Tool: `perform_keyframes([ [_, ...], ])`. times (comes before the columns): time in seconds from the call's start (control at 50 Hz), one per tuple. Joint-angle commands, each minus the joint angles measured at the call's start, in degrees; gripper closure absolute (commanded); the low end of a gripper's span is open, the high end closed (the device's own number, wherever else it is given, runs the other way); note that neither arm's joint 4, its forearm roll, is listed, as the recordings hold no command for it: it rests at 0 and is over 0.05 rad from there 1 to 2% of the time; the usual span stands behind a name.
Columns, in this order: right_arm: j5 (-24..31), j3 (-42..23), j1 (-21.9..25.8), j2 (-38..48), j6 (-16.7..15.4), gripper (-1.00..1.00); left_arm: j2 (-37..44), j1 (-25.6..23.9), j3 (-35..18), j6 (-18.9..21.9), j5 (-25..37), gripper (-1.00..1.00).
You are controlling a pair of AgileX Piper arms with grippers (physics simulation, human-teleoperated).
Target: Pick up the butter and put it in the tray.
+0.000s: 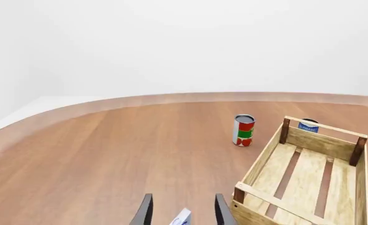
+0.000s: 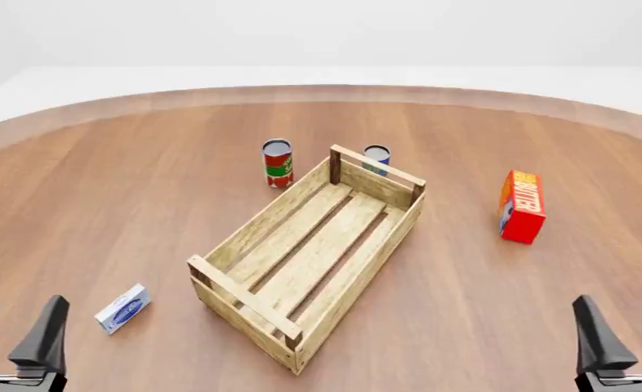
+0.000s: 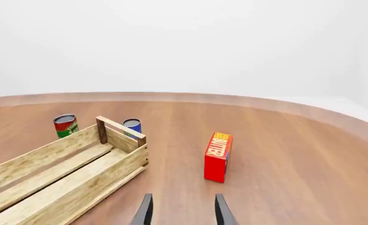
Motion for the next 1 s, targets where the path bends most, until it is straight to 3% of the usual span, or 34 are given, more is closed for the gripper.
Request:
perform_keyframes([
  [0.02, -0.05, -0.25, 0.08, 0.43, -0.51, -1.00, 0.00, 0.00, 0.00, 0.00, 0.00, -1.00],
  [0.7, -10.60, -3.22, 0.14, 14.77, -0.76, -1.00, 0.00, 0.00, 0.00, 0.00, 0.00, -1.00],
  [1.0, -20.22, -3.08, -0.13, 25.06, -0.55, -1.00, 0.00, 0.00, 0.00, 0.00, 0.00, -1.00],
])
